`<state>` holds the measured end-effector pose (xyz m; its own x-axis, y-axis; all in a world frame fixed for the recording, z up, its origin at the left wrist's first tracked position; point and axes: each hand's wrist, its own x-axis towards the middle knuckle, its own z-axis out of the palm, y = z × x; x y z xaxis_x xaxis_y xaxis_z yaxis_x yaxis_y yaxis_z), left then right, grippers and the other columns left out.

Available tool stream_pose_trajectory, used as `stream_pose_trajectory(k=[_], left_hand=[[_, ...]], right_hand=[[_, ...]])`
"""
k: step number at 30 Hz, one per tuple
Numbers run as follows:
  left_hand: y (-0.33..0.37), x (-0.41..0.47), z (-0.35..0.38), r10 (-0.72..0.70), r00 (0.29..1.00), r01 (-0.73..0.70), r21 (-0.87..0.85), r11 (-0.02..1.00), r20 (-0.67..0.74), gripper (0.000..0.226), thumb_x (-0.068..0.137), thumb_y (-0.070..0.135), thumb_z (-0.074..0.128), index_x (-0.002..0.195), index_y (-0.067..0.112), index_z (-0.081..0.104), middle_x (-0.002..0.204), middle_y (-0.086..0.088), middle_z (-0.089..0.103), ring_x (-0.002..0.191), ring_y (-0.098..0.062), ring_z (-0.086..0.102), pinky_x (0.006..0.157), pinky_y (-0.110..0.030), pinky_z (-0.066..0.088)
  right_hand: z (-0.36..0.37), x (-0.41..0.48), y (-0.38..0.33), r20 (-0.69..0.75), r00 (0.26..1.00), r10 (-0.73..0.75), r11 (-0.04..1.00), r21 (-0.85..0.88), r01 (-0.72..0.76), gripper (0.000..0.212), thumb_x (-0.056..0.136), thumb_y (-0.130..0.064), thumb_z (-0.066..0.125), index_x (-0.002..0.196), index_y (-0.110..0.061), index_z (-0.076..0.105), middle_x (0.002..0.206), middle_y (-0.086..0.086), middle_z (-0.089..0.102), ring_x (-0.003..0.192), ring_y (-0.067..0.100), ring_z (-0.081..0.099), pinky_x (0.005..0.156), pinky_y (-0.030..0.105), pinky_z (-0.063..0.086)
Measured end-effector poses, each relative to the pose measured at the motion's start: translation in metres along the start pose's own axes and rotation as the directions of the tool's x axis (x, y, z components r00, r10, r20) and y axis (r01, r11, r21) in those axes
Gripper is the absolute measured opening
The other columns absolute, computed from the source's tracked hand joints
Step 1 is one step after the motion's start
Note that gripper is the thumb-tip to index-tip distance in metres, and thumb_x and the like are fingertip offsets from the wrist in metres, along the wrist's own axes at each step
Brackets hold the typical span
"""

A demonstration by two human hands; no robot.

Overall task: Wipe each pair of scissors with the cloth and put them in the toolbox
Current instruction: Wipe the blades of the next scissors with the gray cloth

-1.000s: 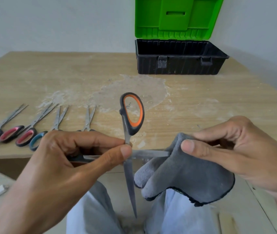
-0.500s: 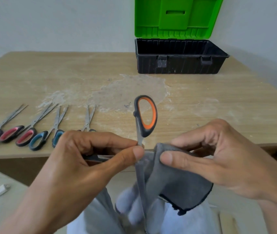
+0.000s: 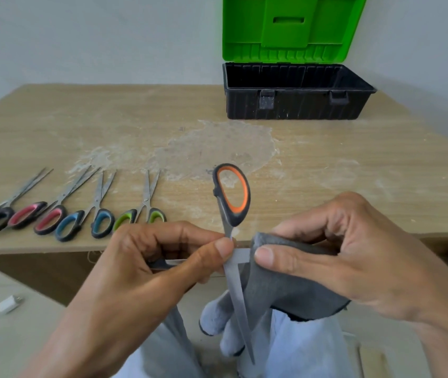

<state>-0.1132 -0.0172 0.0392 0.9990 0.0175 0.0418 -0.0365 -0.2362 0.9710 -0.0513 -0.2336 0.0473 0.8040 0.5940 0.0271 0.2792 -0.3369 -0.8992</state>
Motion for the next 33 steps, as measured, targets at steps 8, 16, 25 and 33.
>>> stream_pose_trajectory(k=[8,16,25,33], left_hand=[[0.004,0.001,0.003,0.008,0.998,-0.007,-0.017,1.0,0.055,0.013,0.075,0.031,0.073,0.074,0.021,0.081,0.067,-0.001,0.075,0.063,-0.01,0.07,0.058,-0.013,0.051],[0.003,0.002,0.007,-0.071,0.997,0.071,-0.119,0.99,0.01,0.014,0.073,0.03,0.074,0.073,0.017,0.081,0.052,0.007,0.063,0.049,0.002,0.054,0.049,-0.005,0.039],[0.0,0.004,0.006,-0.108,0.993,0.112,-0.14,0.984,0.037,0.022,0.067,0.039,0.074,0.073,0.018,0.08,0.056,0.002,0.066,0.052,-0.002,0.055,0.05,-0.008,0.041],[-0.003,0.006,0.005,-0.075,0.997,0.077,-0.081,0.994,0.019,0.015,0.076,0.031,0.073,0.074,0.019,0.08,0.062,0.002,0.071,0.057,-0.002,0.061,0.054,-0.008,0.044]], right_hand=[[0.0,0.003,0.008,-0.143,0.99,0.011,0.999,0.05,-0.004,0.044,0.087,-0.059,0.071,0.086,-0.017,0.085,0.074,0.029,0.069,0.058,0.037,0.059,0.054,0.049,0.041],[0.009,0.003,0.005,0.035,0.999,0.036,0.999,0.005,-0.036,0.02,0.09,-0.052,0.076,0.095,-0.035,0.085,0.082,0.009,0.079,0.073,0.03,0.071,0.07,0.046,0.055],[0.0,0.005,0.008,0.05,0.998,0.032,0.999,0.0,-0.032,0.027,0.08,-0.046,0.078,0.092,-0.024,0.087,0.079,0.007,0.079,0.067,0.018,0.07,0.063,0.02,0.047],[0.012,0.008,0.012,0.042,0.999,0.029,1.0,-0.005,-0.029,0.028,0.094,-0.049,0.067,0.09,-0.03,0.087,0.055,-0.023,0.06,0.055,-0.008,0.053,0.061,0.007,0.039]])
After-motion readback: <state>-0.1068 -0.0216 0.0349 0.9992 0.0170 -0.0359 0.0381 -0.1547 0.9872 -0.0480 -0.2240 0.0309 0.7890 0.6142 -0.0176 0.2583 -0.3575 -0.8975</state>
